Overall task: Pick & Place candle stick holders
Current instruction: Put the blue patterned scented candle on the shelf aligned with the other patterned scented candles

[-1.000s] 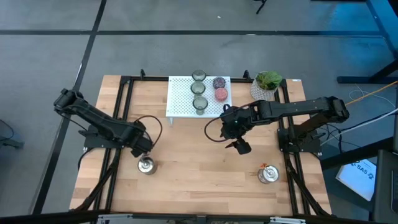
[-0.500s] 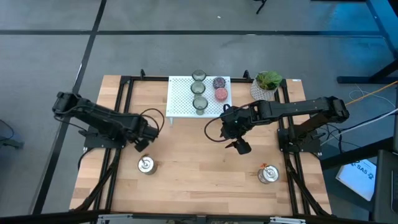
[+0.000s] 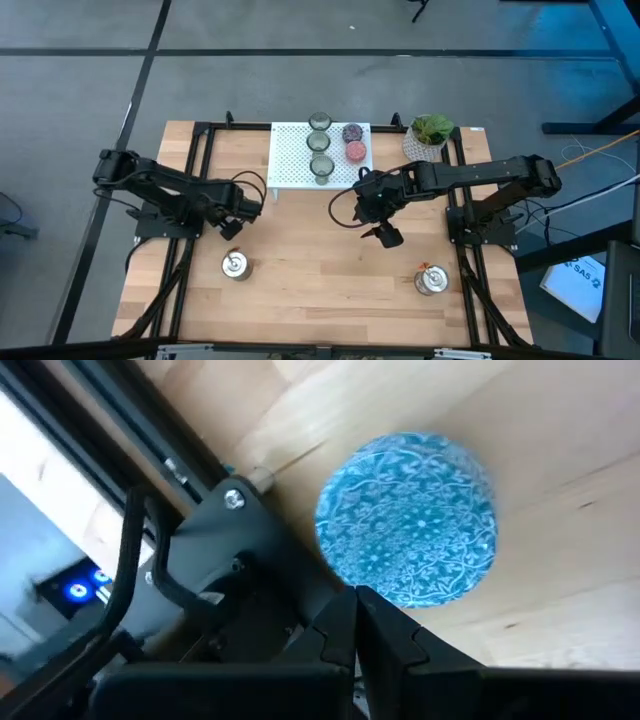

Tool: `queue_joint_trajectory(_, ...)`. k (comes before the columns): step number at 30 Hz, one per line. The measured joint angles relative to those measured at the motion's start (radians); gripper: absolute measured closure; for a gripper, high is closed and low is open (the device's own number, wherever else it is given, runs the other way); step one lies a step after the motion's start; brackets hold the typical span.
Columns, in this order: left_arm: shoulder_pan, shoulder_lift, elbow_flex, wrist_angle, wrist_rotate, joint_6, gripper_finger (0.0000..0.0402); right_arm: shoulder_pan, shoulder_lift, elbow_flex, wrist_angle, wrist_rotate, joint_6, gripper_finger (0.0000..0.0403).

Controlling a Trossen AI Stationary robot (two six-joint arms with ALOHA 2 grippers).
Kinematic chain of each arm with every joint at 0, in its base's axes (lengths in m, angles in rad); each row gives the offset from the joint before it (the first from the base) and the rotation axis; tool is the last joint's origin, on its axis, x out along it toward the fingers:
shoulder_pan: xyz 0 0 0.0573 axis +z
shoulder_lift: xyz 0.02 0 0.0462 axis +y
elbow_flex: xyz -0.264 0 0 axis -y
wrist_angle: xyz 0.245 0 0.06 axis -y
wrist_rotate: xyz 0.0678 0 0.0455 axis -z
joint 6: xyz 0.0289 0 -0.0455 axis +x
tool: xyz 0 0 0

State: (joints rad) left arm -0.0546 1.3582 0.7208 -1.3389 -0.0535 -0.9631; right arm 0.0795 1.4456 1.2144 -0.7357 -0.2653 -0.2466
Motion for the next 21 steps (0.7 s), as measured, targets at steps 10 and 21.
queue_joint_trajectory(10,0.007,0.058,-0.025,0.117,0.018,-0.038,0.0399,0.000,0.000,0.000,0.000,0.000,0.001,0.0155)
queue_joint_trajectory(21,-0.047,0.056,-0.016,0.128,0.007,0.075,0.0399,0.000,0.000,0.000,0.000,0.000,0.003,0.0155)
